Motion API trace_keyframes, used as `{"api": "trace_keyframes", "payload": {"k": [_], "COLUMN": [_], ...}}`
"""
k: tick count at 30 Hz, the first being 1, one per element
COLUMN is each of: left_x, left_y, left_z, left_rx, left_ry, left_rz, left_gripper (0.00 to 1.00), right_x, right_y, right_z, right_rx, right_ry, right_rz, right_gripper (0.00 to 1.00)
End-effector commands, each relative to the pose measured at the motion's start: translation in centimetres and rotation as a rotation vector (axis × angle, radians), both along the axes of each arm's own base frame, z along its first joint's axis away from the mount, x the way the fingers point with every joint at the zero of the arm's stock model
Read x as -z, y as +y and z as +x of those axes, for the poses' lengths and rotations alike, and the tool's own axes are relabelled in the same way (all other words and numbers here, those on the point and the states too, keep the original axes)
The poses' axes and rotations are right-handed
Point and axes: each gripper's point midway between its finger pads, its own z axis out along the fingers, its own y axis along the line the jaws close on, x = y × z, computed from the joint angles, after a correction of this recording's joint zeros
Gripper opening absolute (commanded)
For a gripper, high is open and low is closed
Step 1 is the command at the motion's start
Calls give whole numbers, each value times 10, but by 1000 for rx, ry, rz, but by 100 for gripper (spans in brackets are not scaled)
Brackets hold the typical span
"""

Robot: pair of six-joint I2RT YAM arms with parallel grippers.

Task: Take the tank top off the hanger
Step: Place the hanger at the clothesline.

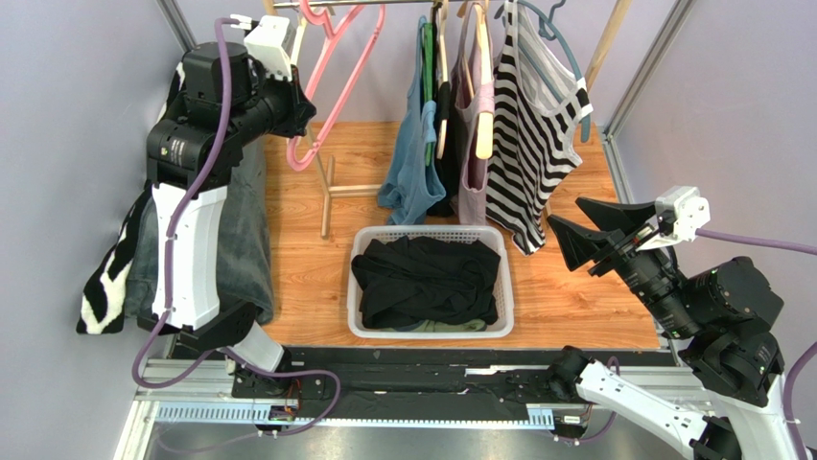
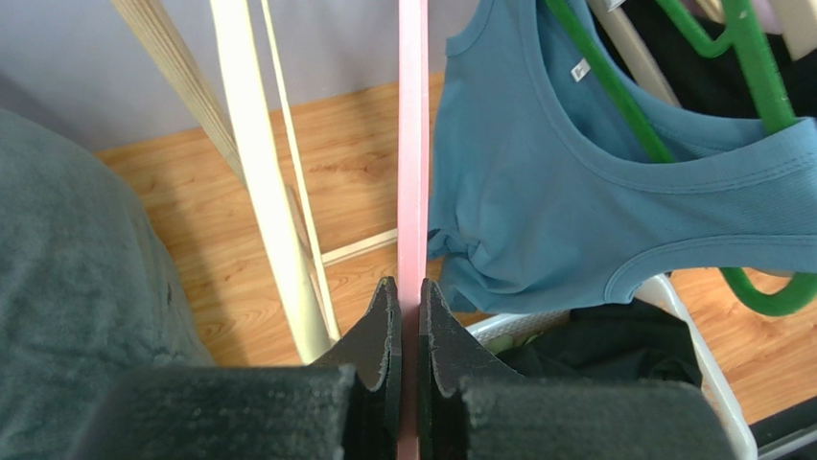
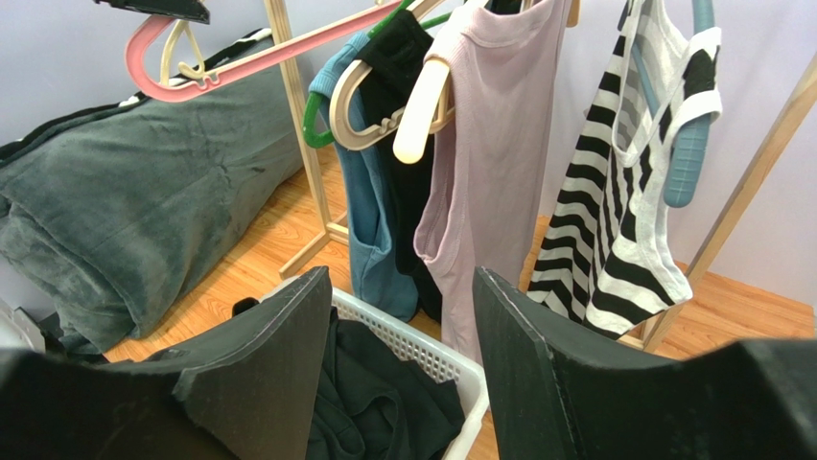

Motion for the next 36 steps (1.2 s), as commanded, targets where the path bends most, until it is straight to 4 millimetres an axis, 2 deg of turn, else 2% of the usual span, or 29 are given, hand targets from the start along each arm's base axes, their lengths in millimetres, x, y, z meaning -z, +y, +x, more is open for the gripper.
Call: {"api": "trace_keyframes", "payload": {"k": [1,7,18,28,36], "left_x": [0,3,-18,4,4], "left_y": [-1,-3,-3,-8,-11], "left_z": [3,18,18,32,37], "left_rx": [11,8,16,23,27], "left_ry": [2,-2,-76,-12,-14], "left_rz": [10,40,23,57,50], "left_gripper": [0,0,0,0,0], "right_x": [0,5,18,18,21], "right_y": [7,10,13,11,11], "right_z": [1,1,-1,-4,-8], "right_rx": [-22,-34,-51,-57,-73], "right_ry": [-6,-4,27,30,39], "right_rz": [20,15,26,30,40], "right_gripper": [61,60,58,57,56]}}
